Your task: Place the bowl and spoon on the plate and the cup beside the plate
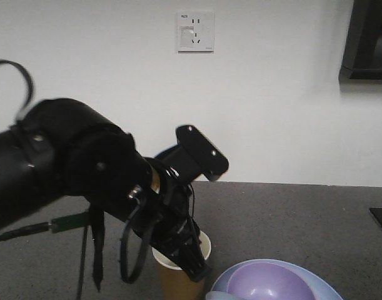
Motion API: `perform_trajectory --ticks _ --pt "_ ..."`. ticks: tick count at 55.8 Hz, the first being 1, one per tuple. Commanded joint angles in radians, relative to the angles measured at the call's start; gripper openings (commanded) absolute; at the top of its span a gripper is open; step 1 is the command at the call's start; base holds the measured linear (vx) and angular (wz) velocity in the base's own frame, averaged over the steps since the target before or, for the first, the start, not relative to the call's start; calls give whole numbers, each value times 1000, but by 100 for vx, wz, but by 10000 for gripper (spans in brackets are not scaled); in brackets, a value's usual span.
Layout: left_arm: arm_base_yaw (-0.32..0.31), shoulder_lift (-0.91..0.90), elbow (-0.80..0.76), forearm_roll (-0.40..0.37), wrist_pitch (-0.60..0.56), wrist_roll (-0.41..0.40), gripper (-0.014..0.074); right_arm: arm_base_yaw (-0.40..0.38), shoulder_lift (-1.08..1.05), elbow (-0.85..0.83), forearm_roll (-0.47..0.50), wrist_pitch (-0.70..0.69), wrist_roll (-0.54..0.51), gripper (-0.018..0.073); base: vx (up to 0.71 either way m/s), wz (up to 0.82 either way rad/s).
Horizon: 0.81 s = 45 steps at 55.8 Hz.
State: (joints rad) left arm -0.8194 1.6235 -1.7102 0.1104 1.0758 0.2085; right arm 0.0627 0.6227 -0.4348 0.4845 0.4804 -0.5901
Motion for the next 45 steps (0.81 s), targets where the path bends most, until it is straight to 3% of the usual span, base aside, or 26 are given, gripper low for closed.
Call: perform_trajectory --ticks 1,4,10,20,32,38,45 --pt "-5 -125 -33 5 -78 1 109 0 -1 -27 10 -60 -3 -8 0 0" --pt "-5 -179 -28 -16 -106 26 -12 0 -1 -27 12 -60 -3 -8 0 0" --pt "-1 -311 60 -87 -235 45 -7 0 -1 -27 13 -44 -3 -8 0 0" --pt "-1 -558 422 -76 -438 29 -3 0 -1 -27 13 -16 -3 -8 0 0" --pt "-1 -833 889 44 -637 -194 -3 1 -5 -27 13 -15 -7 -8 0 0" --pt "-1 -947 1043 74 -692 -300 -3 1 -40 -27 22 -28 -33 -8 0 0" --pt "-1 -1061 1164 74 -723 -379 -3 1 -125 -27 80 -47 -136 -8 0 0"
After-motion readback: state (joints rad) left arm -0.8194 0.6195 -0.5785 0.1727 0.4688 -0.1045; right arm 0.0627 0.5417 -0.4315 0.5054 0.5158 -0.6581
